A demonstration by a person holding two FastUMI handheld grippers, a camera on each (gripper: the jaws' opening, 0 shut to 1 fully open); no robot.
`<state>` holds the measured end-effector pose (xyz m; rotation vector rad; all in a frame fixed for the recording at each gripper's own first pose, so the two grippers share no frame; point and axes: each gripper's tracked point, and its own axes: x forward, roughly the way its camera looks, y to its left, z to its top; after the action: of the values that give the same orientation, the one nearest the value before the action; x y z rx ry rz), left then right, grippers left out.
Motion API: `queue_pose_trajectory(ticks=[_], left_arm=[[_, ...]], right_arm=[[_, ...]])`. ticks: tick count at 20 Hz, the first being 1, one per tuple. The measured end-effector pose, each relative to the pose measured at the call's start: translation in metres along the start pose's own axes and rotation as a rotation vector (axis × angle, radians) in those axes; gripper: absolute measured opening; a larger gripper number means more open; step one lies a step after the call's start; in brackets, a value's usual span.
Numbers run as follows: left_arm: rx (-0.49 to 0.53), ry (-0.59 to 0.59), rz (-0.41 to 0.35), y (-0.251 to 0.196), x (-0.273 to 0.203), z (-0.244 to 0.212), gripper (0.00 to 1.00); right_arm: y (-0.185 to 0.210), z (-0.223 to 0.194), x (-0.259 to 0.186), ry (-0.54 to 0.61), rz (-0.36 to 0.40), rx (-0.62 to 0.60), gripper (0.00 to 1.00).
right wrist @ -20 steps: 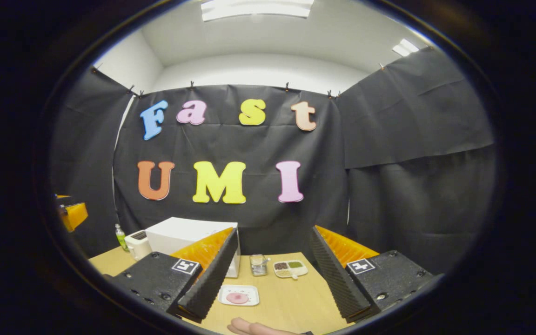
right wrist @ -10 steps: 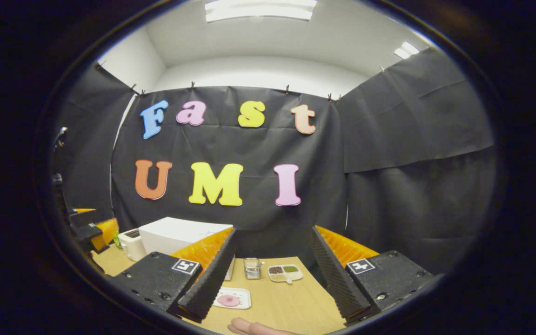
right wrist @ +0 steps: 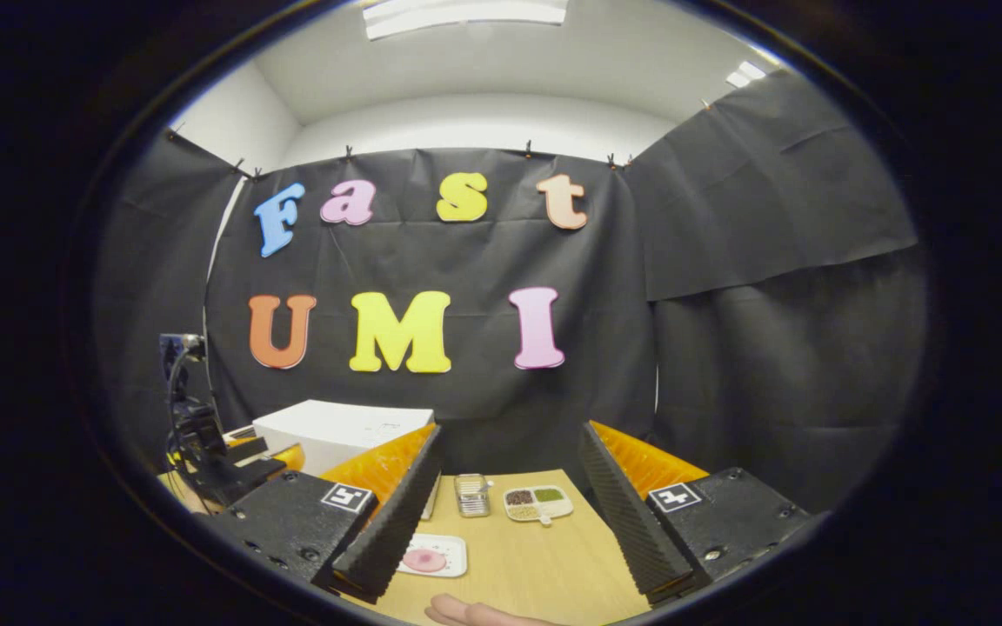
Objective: Open the microwave oven with the left hand, put the food in, and close the microwave oven.
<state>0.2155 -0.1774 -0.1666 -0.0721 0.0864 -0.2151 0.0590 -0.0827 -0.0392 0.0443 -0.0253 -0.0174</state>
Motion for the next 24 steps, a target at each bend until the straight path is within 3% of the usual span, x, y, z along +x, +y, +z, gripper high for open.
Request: queue_pose_trajectory(ticks=[2,3,4,5,6,7,8,11,12,13,14,15,16,17,18,20,21,23,24], left_arm=[[0.004,0.027,-0.011,-0.007,0.027,-0.023,0.93],[0.005,0.034,-0.015,-0.01,0.039,-0.033,0.77],[0.003,0.036,-0.016,-0.012,0.052,-0.042,0.78],[-0.005,0.042,-0.017,-0.014,0.063,-0.051,0.92],[-0.012,0.055,-0.031,-0.019,0.074,-0.061,0.92],[-0.005,0.07,-0.045,-0.025,0.082,-0.072,0.78],[0.018,0.076,-0.046,-0.028,0.09,-0.079,0.92],[0.103,0.095,-0.019,-0.033,0.108,-0.099,0.88],[0.117,0.096,-0.013,-0.036,0.113,-0.103,0.95],[0.122,0.096,-0.015,-0.039,0.118,-0.105,0.75],[0.12,0.092,-0.016,-0.04,0.122,-0.107,0.72],[0.111,0.087,-0.017,-0.042,0.127,-0.107,0.71],[0.105,0.084,-0.01,-0.042,0.13,-0.107,0.71],[0.099,0.081,0.002,-0.04,0.133,-0.106,0.62],[0.099,0.082,0.019,-0.038,0.136,-0.106,0.69],[0.089,0.08,0.036,-0.034,0.143,-0.107,0.49],[0.078,0.083,0.033,-0.034,0.145,-0.109,0.44],[0.051,0.109,0.03,-0.031,0.147,-0.117,0.43],[0.044,0.102,0.027,-0.032,0.147,-0.116,0.39]], right_arm=[[-0.012,-0.006,0.009,0.0,-0.013,-0.002,1.0],[-0.016,-0.009,0.013,-0.001,-0.012,-0.008,1.0],[-0.016,-0.011,0.017,-0.007,0.001,-0.012,1.0],[-0.017,-0.016,0.021,0.0,0.011,-0.014,0.93],[-0.02,-0.022,0.025,0.009,0.013,-0.012,0.93],[-0.022,-0.027,0.029,0.017,0.018,-0.011,0.93],[-0.022,-0.031,0.032,0.022,0.026,-0.01,1.0],[-0.028,-0.038,0.042,0.023,0.036,-0.005,1.0],[-0.032,-0.04,0.045,0.02,0.033,-0.001,1.0],[-0.036,-0.043,0.048,0.019,0.027,0.002,1.0],[-0.04,-0.045,0.05,0.013,0.022,0.008,1.0],[-0.043,-0.046,0.051,0.006,0.021,0.012,0.93],[-0.046,-0.047,0.053,-0.002,0.018,0.013,1.0],[-0.048,-0.05,0.055,-0.007,0.015,0.012,1.0],[-0.051,-0.052,0.056,-0.011,0.012,0.01,1.0],[-0.056,-0.058,0.058,-0.01,0.008,0.008,1.0],[-0.058,-0.061,0.059,-0.005,0.005,0.01,0.93],[-0.06,-0.066,0.063,0.003,0.003,0.021,0.93],[-0.062,-0.068,0.064,0.007,0.002,0.026,1.0]])
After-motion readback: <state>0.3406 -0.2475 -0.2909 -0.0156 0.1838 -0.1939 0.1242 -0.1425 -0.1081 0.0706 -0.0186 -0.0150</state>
